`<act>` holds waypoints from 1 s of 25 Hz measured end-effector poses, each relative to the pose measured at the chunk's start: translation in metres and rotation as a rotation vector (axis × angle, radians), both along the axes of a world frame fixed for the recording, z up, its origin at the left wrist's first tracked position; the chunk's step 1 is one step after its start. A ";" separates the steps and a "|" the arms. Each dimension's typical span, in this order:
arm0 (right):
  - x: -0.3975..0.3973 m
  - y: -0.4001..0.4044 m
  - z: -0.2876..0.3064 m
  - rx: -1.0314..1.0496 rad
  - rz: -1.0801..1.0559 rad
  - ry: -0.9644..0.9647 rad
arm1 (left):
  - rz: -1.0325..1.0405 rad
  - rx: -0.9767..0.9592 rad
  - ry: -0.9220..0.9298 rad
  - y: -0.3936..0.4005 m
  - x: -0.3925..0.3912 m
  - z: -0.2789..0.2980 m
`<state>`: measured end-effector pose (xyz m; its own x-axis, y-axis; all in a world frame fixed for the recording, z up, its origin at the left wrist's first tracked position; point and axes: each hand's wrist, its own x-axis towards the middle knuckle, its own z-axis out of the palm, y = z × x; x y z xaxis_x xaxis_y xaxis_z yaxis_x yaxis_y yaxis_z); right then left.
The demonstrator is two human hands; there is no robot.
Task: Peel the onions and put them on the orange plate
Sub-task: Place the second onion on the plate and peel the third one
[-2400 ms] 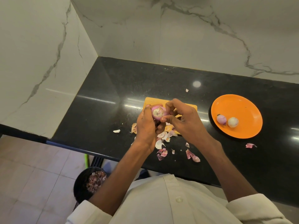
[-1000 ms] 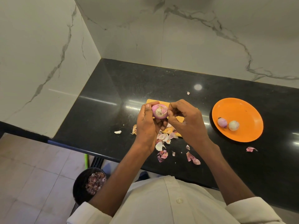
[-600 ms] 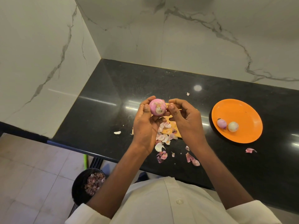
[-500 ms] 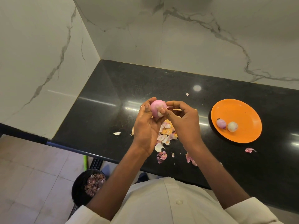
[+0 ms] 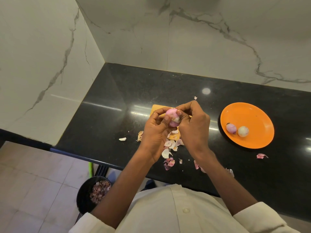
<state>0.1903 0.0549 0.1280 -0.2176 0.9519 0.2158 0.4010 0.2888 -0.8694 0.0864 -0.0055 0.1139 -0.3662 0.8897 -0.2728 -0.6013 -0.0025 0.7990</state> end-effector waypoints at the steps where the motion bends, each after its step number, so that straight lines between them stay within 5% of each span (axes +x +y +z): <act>1: 0.000 0.001 -0.001 0.017 0.012 -0.017 | 0.003 -0.002 -0.001 -0.001 0.000 -0.004; 9: 0.005 0.015 0.000 -0.251 -0.113 0.189 | 0.048 0.006 0.010 -0.002 0.004 -0.013; 18: 0.019 0.015 -0.008 -0.350 0.245 0.051 | 0.060 -0.060 -0.115 -0.003 -0.005 -0.018; 25: 0.015 0.015 -0.006 -0.363 0.361 0.004 | 0.059 -0.154 0.143 -0.007 -0.002 -0.019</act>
<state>0.2055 0.0696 0.1223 -0.5459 0.8301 -0.1136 0.3279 0.0869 -0.9407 0.0840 -0.0125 0.0952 -0.4615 0.8173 -0.3450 -0.4841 0.0939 0.8699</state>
